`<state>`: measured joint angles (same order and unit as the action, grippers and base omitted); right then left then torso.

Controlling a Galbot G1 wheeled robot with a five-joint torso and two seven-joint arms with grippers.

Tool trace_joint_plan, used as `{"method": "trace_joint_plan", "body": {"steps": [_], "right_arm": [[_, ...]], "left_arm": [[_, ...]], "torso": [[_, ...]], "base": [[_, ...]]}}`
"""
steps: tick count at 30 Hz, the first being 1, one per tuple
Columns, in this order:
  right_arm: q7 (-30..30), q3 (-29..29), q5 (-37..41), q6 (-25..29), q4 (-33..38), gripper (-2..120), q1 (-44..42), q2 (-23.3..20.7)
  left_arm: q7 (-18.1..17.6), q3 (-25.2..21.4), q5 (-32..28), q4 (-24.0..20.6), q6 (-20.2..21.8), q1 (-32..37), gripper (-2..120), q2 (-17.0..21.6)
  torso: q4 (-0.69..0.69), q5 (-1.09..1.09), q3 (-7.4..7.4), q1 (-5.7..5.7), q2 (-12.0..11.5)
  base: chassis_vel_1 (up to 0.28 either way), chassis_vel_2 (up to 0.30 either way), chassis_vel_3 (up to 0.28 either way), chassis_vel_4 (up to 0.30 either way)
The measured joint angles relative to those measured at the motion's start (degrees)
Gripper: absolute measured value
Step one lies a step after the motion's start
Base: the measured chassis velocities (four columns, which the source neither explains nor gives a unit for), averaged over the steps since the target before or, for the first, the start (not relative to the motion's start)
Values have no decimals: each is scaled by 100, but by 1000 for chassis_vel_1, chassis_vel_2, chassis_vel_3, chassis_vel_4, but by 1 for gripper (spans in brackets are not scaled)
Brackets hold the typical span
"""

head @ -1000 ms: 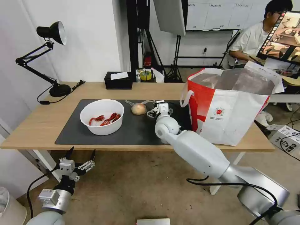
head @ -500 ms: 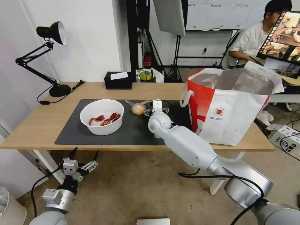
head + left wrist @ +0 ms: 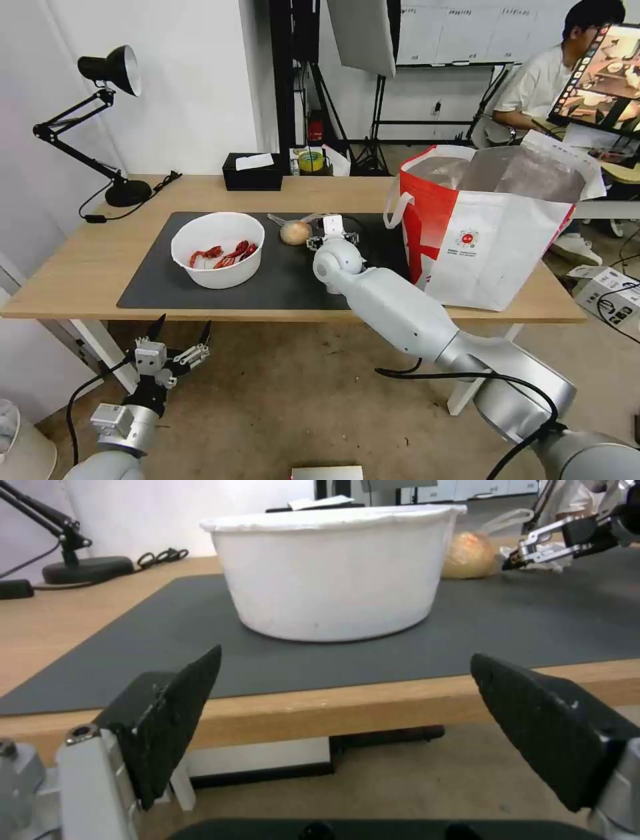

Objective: Pick up the trash from the table and place it into the takeout bag.

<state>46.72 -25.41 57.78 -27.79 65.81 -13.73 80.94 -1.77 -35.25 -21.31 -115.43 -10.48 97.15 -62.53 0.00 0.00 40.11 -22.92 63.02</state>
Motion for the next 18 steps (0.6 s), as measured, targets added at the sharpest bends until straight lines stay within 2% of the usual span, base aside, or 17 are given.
{"method": "trace_joint_plan", "body": {"steps": [8, 12, 13, 18], "right_arm": [[-133, 45, -29, 30, -151, 99, 30, 49], [-200, 69, -47, 74, -188, 82, 34, 74], [-200, 69, -47, 74, -188, 82, 34, 74], [-223, 87, -84, 98, -205, 63, -2, 85]], "left_arm": [[1, 50, 2, 1, 0, -25, 100, 3], [94, 49, 3, 24, -59, 3, 100, -4], [94, 49, 3, 24, -59, 3, 100, -4], [164, 57, 15, 26, -115, 35, 100, -32]], "torso": [[0, 0, 0, 0, 0], [0, 0, 0, 1, 0], [0, 0, 0, 1, 0], [1, 0, 0, 0, 0]], "base": [[0, 0, 0, 0], [0, 0, 0, 0], [0, 0, 0, 0], [0, 0, 0, 0]]}}
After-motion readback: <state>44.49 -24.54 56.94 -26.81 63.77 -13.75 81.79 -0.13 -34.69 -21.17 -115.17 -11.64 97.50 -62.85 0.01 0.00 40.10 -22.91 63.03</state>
